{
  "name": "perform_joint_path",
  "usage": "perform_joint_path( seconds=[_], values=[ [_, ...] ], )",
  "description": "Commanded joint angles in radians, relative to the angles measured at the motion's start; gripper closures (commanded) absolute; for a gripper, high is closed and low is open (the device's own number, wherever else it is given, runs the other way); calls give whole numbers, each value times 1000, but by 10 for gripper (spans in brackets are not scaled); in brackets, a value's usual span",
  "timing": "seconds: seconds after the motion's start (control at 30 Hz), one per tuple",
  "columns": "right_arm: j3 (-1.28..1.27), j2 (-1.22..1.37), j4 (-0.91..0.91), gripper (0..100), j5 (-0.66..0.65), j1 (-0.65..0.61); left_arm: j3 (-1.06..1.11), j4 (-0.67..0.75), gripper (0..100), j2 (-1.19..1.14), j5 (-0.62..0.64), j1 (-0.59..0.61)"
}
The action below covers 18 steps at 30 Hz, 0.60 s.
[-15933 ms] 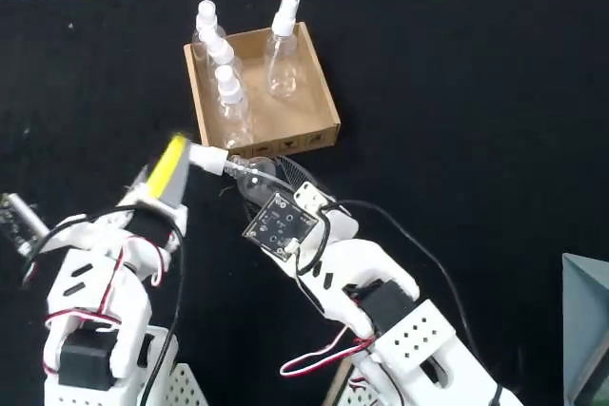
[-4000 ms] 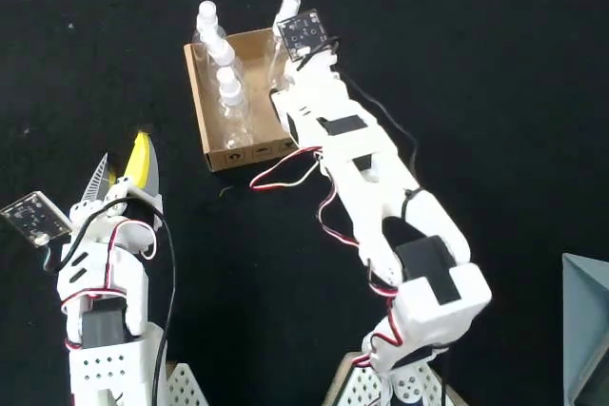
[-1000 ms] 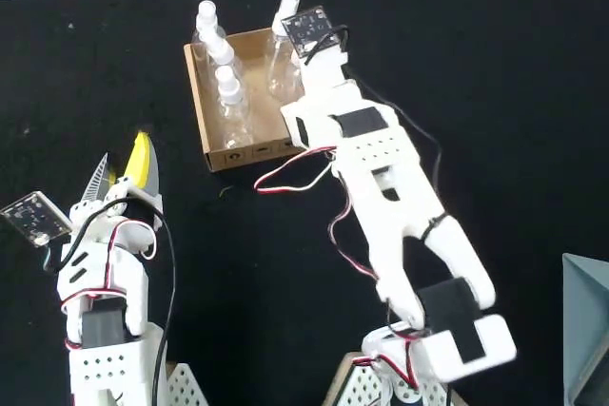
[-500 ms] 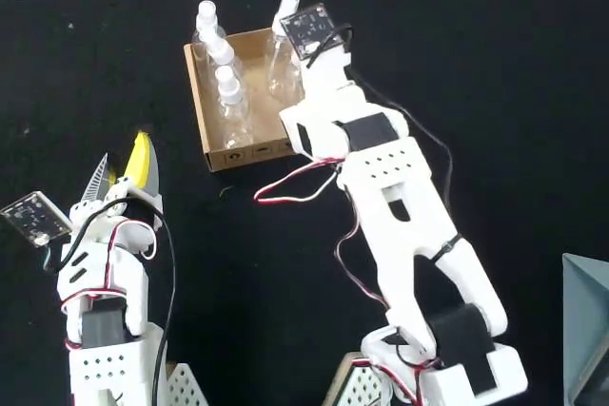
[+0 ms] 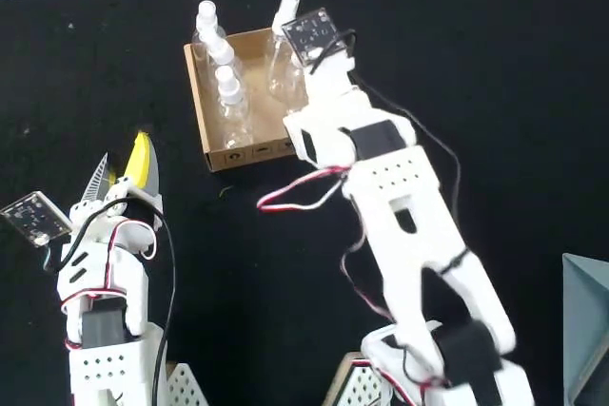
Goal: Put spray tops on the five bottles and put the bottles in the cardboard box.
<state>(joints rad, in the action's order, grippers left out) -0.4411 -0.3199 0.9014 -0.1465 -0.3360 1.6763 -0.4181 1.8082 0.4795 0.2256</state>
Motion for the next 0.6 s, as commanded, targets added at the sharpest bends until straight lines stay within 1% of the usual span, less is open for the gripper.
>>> perform_joint_path(
  seconds=[0.0,0.33,0.57],
  values=[
    [-25,-136,5,988,-15,-23,24,-6,801,15,-11,12],
    [-205,-349,-118,988,-14,-21,24,-6,801,15,-11,12],
    [-295,-469,-172,988,-12,-21,24,-6,801,15,-11,12]
  ],
)
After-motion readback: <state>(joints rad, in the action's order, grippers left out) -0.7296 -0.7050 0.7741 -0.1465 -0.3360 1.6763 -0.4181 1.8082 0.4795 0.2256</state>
